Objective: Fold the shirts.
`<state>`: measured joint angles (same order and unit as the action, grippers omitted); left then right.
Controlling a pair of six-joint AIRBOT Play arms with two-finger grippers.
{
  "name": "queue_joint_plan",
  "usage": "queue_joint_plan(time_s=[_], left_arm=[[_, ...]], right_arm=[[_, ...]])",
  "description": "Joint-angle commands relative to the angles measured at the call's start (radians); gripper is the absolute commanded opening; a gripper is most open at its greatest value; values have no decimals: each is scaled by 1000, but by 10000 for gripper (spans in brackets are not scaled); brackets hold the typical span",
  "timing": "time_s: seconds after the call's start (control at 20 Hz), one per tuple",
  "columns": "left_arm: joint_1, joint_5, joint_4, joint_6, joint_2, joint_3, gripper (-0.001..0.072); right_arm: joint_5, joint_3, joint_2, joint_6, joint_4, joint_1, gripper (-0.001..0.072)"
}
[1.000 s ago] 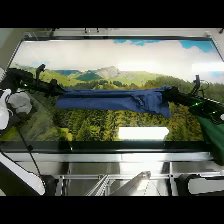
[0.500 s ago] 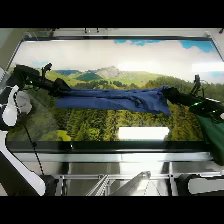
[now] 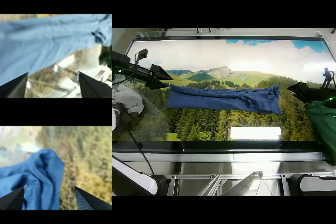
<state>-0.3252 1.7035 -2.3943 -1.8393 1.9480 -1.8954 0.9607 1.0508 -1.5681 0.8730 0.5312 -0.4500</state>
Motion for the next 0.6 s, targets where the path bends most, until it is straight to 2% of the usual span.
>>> queue_joint_plan(time_s=[0.0, 0.05, 0.1, 0.35, 0.55], left_arm=[[-51, 27, -6, 4, -136, 158, 520], [-64, 35, -7, -20, -172, 208, 89], [-75, 37, -6, -49, -209, 254, 19], [-87, -19, -8, -112, -382, 473, 19], [-45, -105, -9, -129, -458, 594, 21]], right_arm=[[116, 35, -83, 96, 48, 14, 714], [142, 35, -104, 101, 48, 21, 714], [156, 35, -121, 101, 49, 30, 713], [173, 35, -166, 100, -17, 101, 713], [169, 43, -197, 101, -48, 168, 711]])
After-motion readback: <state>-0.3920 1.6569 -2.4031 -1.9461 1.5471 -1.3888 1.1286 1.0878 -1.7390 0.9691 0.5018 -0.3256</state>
